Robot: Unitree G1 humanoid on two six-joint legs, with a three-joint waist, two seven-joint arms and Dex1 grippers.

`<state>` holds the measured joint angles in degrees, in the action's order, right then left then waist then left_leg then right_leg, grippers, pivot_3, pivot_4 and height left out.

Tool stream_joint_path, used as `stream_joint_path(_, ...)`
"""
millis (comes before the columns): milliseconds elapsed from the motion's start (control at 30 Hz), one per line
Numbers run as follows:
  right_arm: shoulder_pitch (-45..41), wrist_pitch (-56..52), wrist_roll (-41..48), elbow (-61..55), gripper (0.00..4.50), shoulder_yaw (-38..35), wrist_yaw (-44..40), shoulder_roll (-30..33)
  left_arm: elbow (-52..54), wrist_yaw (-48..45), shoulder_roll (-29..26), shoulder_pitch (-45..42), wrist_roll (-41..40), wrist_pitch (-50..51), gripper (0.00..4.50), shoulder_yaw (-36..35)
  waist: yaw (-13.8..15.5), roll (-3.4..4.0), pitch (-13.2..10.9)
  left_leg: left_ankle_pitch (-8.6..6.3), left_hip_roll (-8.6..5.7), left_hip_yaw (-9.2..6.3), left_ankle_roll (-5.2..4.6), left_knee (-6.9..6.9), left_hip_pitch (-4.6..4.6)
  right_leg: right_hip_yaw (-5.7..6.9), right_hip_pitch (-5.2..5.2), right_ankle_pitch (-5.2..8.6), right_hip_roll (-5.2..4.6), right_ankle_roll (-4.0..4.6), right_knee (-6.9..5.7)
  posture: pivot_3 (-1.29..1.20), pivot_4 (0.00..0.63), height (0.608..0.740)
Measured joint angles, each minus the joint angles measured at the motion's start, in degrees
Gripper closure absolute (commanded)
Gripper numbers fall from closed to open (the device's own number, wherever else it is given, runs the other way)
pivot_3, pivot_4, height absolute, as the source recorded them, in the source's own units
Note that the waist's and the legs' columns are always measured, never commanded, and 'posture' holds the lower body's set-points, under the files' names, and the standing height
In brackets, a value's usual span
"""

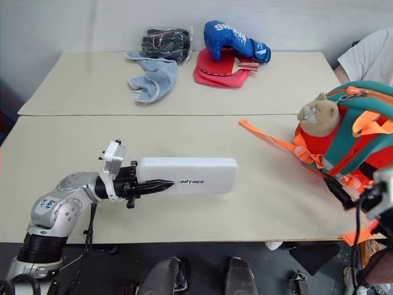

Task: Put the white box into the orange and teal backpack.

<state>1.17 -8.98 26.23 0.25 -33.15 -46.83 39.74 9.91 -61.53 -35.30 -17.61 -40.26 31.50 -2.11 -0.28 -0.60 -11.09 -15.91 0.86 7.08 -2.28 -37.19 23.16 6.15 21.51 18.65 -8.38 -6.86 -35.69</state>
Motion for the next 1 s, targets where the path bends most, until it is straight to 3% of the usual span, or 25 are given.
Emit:
stream_joint_path(267,-14.62,4.82,-4.35,11.62,3.23,10.01,-0.54,-0.36,2.06,3.34,-0.73,4.79,-2.02,2.41,3.05,-6.37,0.06,0.05,-0.03,0.05,-0.07,-0.02,-0.11,-0.10,0.03,0.00,-0.05,0.00,-0.08,-0.01,-0.06,0.00,0.150,0.740)
stream_joint_path(400,-19.73,7.97,-5.60,14.42,4.43,15.61,-2.80,-3.63,2.86,8.14,1.15,5.56,-6.00,4.77,3.05,-11.54,-0.18,0.05,-0.03,0.08,-0.03,-0.03,-0.07,-0.10,0.02,-0.01,-0.03,0.00,-0.08,-0.01,-0.19,0.00,0.150,0.740)
stream_joint_path(600,-23.86,6.08,-4.72,7.46,4.46,25.29,-5.85,-9.74,0.63,14.25,2.96,4.79,-7.89,5.49,3.05,-16.32,-1.24,0.05,-0.03,0.11,-0.01,-0.08,-0.02,-0.04,0.03,0.03,-0.03,0.00,-0.03,-0.01,-0.28,0.00,0.150,0.740)
stream_joint_path(800,-25.06,-3.94,1.35,-7.04,4.46,34.08,-7.97,-14.29,-3.93,17.73,2.99,4.28,-7.32,5.18,3.05,-18.77,-1.37,0.04,-0.04,0.09,0.02,-0.09,0.01,0.02,0.06,0.05,0.02,0.00,0.01,-0.01,-0.25,0.00,0.150,0.740)
stream_joint_path(900,-23.81,-13.40,9.32,-15.94,4.46,35.62,-9.68,-11.86,-4.70,18.21,2.85,4.31,-7.67,5.39,3.05,-20.23,-1.15,0.02,-0.05,0.06,-0.02,-0.15,-0.04,-0.02,0.13,0.01,0.01,0.00,-0.07,-0.01,-0.22,0.00,0.150,0.740)
stream_joint_path(1000,-19.04,-23.72,18.75,-24.44,4.46,34.22,-13.90,-1.89,-3.25,18.32,0.83,6.02,-10.48,7.66,3.05,-23.49,-0.56,-0.06,-0.07,-0.11,-0.04,-0.26,-0.09,-0.05,0.17,-0.03,-0.04,0.00,-0.17,-0.01,-0.14,0.00,0.150,0.740)
